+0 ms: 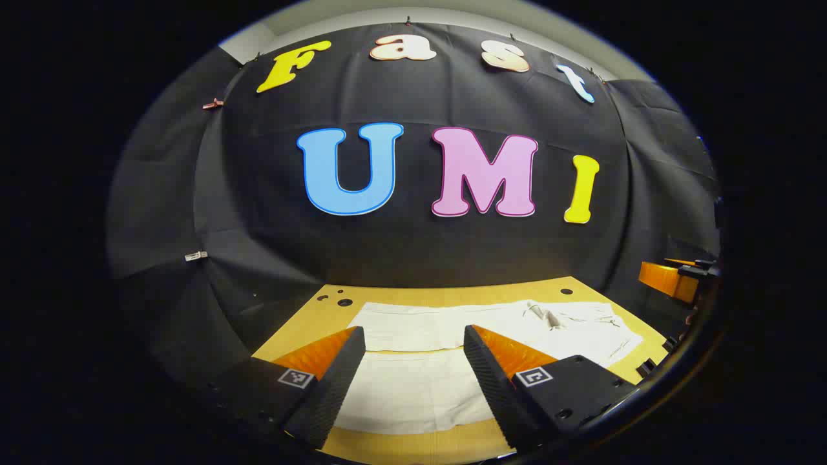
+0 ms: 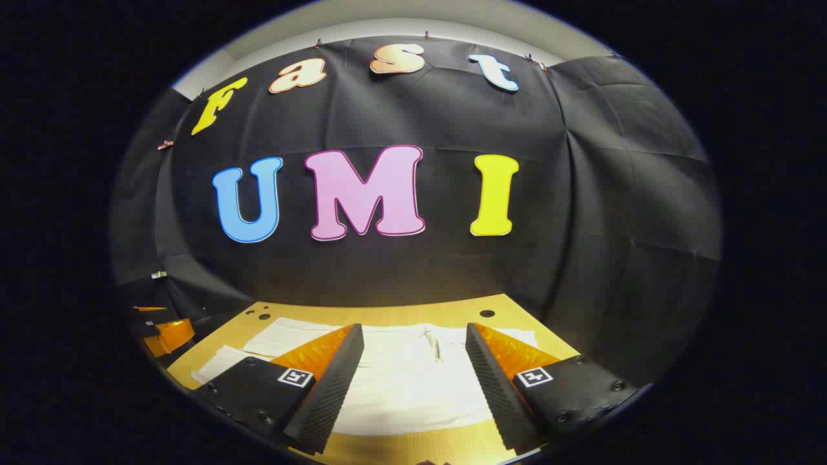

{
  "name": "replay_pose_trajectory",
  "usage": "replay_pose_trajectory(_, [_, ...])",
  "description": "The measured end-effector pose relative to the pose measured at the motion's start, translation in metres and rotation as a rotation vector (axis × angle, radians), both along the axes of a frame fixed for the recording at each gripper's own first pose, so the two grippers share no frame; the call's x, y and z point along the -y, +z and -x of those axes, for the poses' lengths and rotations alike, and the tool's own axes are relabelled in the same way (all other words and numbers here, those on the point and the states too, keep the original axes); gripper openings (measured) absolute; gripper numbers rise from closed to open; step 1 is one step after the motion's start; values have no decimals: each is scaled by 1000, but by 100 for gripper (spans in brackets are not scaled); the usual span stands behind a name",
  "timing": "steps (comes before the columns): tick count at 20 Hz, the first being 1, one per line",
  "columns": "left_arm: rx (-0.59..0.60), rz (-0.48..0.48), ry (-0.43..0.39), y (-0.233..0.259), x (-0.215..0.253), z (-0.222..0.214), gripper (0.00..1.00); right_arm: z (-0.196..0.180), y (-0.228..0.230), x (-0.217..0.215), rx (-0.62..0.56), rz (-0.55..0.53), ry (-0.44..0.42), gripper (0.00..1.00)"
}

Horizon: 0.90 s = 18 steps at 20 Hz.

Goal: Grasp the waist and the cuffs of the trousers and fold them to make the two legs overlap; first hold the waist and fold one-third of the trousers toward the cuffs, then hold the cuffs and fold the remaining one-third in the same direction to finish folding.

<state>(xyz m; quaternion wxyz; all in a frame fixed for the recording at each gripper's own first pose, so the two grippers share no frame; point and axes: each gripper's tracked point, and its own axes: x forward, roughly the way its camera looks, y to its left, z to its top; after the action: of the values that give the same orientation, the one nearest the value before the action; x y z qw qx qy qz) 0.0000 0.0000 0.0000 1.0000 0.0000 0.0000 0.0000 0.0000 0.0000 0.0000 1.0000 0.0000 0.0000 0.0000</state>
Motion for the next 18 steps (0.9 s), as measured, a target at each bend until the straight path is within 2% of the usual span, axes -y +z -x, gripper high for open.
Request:
replay_pose_trajectory(5, [-14,-47,20,-6,2,-9,97,-12,-13,-4,-62,-96,61,99])
replay_pose_trajectory(10, [-35,-20,32,-17,6,-8,97,-17,-6,20,-21,-12,36,99])
replay_pose_trajectory(18, [-62,3,74,-26,11,-10,98,-33,-18,39,-49,-6,44,98])
